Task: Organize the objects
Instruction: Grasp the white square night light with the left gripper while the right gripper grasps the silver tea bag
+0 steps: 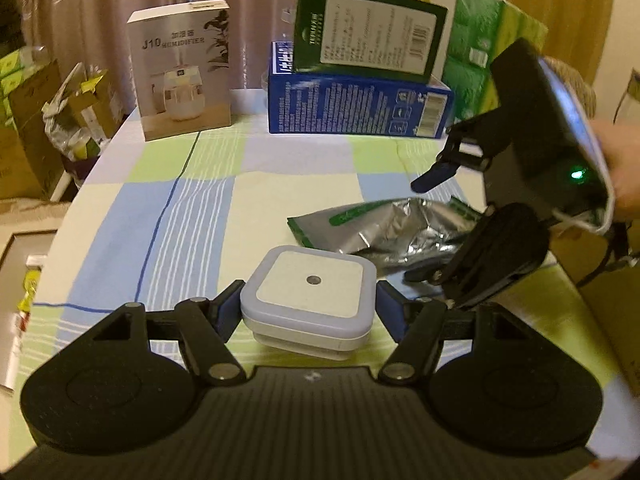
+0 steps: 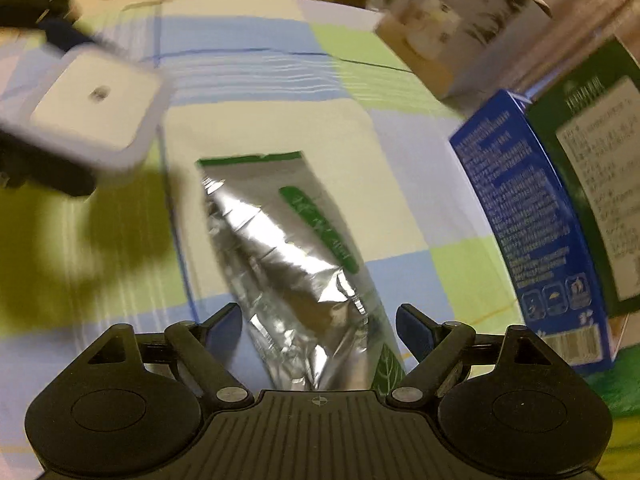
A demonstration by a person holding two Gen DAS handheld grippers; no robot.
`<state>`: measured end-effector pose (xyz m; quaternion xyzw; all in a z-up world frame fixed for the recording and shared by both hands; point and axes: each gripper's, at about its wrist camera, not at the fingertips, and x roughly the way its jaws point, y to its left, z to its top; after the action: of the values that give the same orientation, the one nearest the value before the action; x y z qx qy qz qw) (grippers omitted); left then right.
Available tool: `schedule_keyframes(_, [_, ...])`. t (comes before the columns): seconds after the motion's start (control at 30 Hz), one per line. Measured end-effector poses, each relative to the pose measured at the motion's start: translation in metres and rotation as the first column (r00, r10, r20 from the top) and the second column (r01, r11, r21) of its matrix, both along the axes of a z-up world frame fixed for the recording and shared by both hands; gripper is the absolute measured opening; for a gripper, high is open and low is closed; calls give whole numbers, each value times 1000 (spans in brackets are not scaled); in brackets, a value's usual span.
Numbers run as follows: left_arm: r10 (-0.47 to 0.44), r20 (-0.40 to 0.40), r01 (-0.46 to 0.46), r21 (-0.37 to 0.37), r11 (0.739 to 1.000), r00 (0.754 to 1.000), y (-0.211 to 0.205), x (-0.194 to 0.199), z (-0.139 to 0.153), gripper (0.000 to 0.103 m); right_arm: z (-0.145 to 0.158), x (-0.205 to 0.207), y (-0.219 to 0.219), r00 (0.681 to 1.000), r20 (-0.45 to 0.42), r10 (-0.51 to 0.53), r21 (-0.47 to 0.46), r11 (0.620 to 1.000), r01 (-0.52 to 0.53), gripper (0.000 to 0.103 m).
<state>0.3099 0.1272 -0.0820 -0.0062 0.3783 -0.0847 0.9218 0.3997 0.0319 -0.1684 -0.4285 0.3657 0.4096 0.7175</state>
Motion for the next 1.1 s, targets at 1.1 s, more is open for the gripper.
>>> schedule_keyframes(1.1, [66,-37,-69,-81,994,997,-13,-54,14,65,30,-111,-85,719,-442,-536,118,760,639,62])
